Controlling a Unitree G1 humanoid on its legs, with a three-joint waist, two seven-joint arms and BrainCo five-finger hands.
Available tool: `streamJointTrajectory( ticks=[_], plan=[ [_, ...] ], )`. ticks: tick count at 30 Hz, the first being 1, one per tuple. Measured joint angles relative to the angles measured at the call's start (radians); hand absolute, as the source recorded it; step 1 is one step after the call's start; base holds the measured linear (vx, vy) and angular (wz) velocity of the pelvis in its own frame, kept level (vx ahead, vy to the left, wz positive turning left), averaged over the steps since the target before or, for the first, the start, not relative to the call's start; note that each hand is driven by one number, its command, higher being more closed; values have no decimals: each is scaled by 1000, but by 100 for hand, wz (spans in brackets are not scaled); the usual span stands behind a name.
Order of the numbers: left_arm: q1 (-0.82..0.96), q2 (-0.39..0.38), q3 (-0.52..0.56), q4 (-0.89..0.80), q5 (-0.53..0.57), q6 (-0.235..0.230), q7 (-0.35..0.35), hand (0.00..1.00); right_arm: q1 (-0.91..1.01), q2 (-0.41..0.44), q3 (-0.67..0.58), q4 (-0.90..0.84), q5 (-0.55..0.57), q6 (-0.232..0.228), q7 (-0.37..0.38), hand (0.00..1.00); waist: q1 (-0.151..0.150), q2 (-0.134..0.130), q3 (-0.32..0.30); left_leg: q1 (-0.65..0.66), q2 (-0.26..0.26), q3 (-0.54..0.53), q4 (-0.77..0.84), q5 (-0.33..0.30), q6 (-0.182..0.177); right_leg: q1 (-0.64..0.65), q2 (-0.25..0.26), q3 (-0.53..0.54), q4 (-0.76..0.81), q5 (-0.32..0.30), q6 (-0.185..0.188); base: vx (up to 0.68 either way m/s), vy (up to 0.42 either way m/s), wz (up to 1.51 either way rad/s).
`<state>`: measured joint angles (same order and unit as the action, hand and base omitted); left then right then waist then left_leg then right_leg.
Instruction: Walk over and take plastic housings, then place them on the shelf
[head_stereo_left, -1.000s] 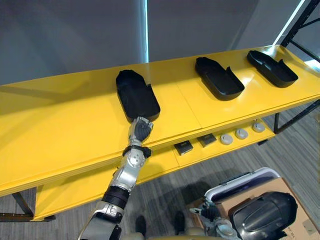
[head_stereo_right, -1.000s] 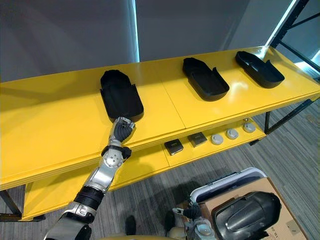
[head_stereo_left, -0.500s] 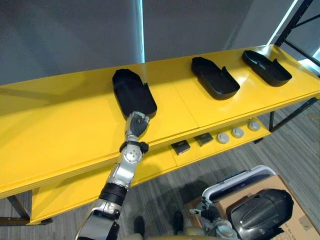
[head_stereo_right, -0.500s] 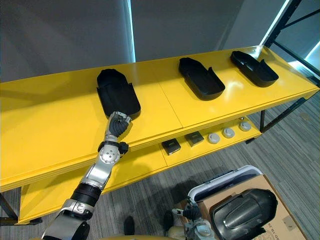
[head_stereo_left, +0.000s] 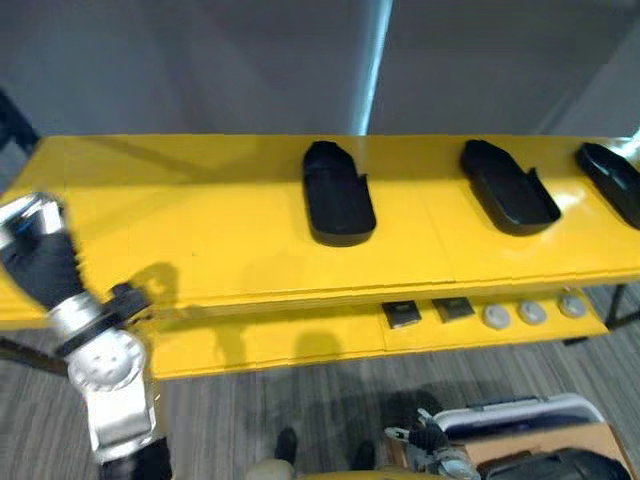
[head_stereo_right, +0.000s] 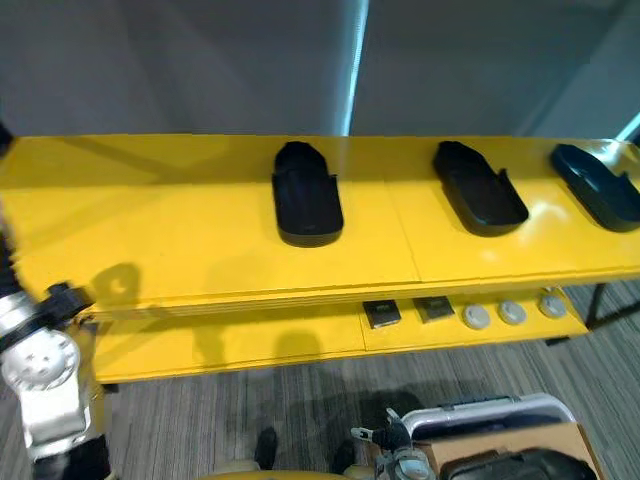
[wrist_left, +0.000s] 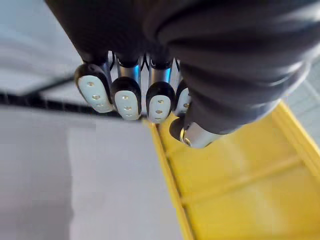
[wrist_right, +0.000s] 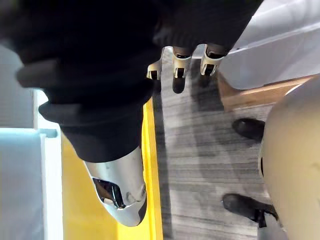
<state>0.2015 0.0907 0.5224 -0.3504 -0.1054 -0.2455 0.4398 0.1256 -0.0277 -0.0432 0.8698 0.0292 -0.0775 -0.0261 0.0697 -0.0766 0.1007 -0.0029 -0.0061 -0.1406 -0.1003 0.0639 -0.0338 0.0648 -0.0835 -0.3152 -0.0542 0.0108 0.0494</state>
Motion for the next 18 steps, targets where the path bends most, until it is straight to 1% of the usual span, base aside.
streamJointTrajectory(
  ticks=[2, 4, 5, 6, 7, 8, 9, 10, 11, 14, 18],
  plan=[
    [71, -35, -1, 64, -11, 20, -12, 100, 0, 3, -1, -42, 0, 1, -2, 0, 1, 0, -1, 2, -2, -7, -2, 1, 1, 1, -6, -19, 22, -17, 4, -5, 7, 29],
    [143, -84, -13, 208, -15, 62, -54, 100, -5, 17, 6, -94, 0, 2, -12, 0, 4, -1, -6, 9, -1, -7, 4, -3, 6, 0, -10, -26, 44, -32, 5, 8, -3, 11],
    [150, -90, -16, 255, -15, 73, -69, 100, -6, 22, 7, -107, 0, 2, -14, 0, 4, 2, -8, 8, 0, -6, 4, -4, 7, -1, -10, -27, 46, -34, 5, 0, 0, 0],
    [153, -97, -21, 331, -14, 89, -91, 0, -8, 26, 13, -120, 0, 2, -14, 0, 4, -5, -16, 11, 2, 1, 4, -6, 9, -1, -10, -28, 49, -36, 4, -7, -12, -9],
    [153, -104, -42, 438, -12, 107, -115, 0, -8, 32, 15, -133, 0, 3, -14, 0, 3, 3, -22, 15, 4, 10, 4, -10, 14, 0, -9, -28, 51, -38, 2, -6, -15, -12],
    [149, -107, -66, 530, -13, 125, -140, 0, -1, 34, 15, -152, 0, 7, -15, 0, 2, -3, -31, 16, 5, 13, 4, -7, 10, 7, -9, -28, 52, -39, 3, -17, -16, -10],
    [148, -107, -89, 570, -12, 131, -151, 0, 1, 35, 14, -154, 0, 7, -15, 0, 1, 0, -32, 19, 5, 15, 4, -7, 10, 10, -10, -27, 52, -42, 5, -28, -16, -4],
    [147, -107, -129, 652, -1, 138, -178, 0, 4, 38, 13, -154, 0, 9, -16, 0, 0, 8, -40, 20, 5, 18, 4, -8, 11, 9, -10, -27, 53, -46, 8, -22, -12, -6],
    [132, -112, -158, 728, 1, 153, -201, 0, 13, 40, 13, -154, 0, 10, -17, 0, 0, 8, -48, 23, 6, 22, 4, -11, 13, 10, -11, -22, 56, -48, 9, -11, -9, -9],
    [101, -131, -190, 876, 27, 173, -224, 0, 23, 44, 7, -153, 0, 11, -19, 0, -4, 14, -50, 36, 7, 41, 3, -20, 14, 14, -12, -8, 60, -50, 9, -13, 1, -16],
    [70, -129, -212, 950, 51, 181, -223, 0, 26, 45, -15, -148, 1, 11, -23, 0, -3, 22, -46, 44, 7, 64, -2, -21, 15, 13, -13, 12, 61, -51, 10, -19, 6, -13]
  ],
)
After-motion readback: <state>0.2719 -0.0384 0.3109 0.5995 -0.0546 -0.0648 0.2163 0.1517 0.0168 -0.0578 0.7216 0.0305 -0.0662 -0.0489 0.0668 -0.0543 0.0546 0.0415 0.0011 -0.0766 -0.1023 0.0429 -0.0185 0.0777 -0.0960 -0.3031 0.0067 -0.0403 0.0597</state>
